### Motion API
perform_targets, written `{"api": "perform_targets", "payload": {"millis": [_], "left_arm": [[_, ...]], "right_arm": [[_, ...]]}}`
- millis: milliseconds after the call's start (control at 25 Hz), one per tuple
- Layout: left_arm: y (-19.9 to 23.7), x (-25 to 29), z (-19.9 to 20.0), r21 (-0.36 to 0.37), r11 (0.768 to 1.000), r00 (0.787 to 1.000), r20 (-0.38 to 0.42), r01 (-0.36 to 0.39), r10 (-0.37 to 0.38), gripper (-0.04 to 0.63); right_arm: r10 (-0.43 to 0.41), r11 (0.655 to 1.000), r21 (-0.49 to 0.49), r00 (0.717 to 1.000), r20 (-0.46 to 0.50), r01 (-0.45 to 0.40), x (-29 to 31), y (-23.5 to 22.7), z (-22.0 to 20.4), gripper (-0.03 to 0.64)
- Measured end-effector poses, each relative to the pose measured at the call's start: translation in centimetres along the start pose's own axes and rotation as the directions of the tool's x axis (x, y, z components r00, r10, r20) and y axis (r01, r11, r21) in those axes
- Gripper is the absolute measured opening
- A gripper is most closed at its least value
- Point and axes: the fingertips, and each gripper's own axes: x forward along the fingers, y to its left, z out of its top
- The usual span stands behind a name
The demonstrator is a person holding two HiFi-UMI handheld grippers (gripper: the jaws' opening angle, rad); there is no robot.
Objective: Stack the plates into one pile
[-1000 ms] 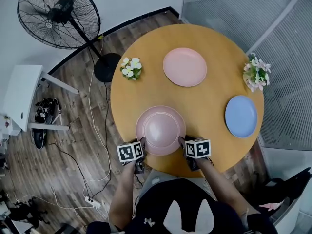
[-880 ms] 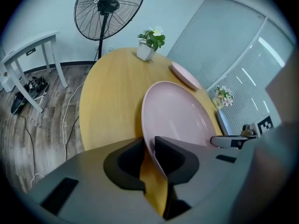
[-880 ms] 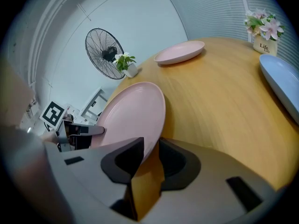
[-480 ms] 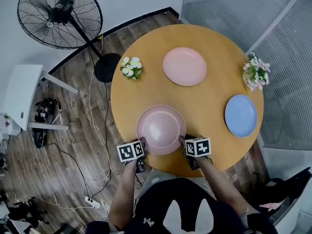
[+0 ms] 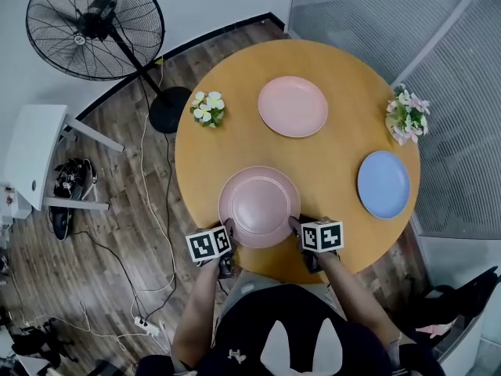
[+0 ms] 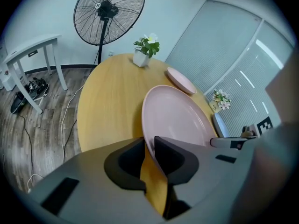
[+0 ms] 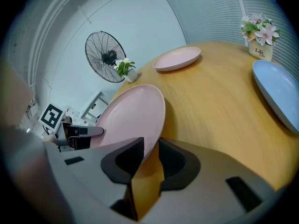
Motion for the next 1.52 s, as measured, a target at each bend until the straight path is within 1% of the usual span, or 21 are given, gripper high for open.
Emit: {"api": "perform_targets", "payload": {"millis": [280,440,560,680,840,1080,1520], "left_arm": [[-2.5,-1.7,2.3,0.042,0.999,0.998,0.062,0.016,-0.019,0.077],[-4.3,-3.0,4.2,0.05,0.998,0.992,0.117,0.044,-0.049,0.077],[-5.4,-3.8,4.8,0.057,0.996,0.988,0.14,0.065,-0.072,0.078],[-6.2,-4.3,4.9,0.074,0.994,0.985,0.146,0.077,-0.087,0.078],[-7.2,-4.9,4.7,0.101,0.992,0.985,0.15,0.075,-0.089,0.078],[-8.2,-5.3,4.9,0.11,0.989,0.98,0.161,0.097,-0.113,0.078],[-9.5,-5.1,7.2,0.157,0.98,0.971,0.187,0.123,-0.152,0.078]], "right_arm": [[-0.006,1.0,0.009,0.998,0.061,0.006,-2.8,0.3,2.3,0.103],[-0.015,1.0,0.028,0.995,0.101,0.012,-4.4,0.4,3.6,0.099],[-0.016,0.999,0.032,0.991,0.134,0.011,-6.0,0.4,4.3,0.1],[-0.015,1.0,0.027,0.987,0.159,0.011,-6.9,0.6,4.6,0.099],[-0.042,0.999,0.006,0.983,0.18,0.042,-8.0,0.4,4.9,0.098],[-0.05,0.999,0.028,0.977,0.209,0.045,-9.0,0.1,5.1,0.097],[-0.056,0.998,0.052,0.965,0.258,0.044,-9.3,-0.4,7.2,0.094]]}}
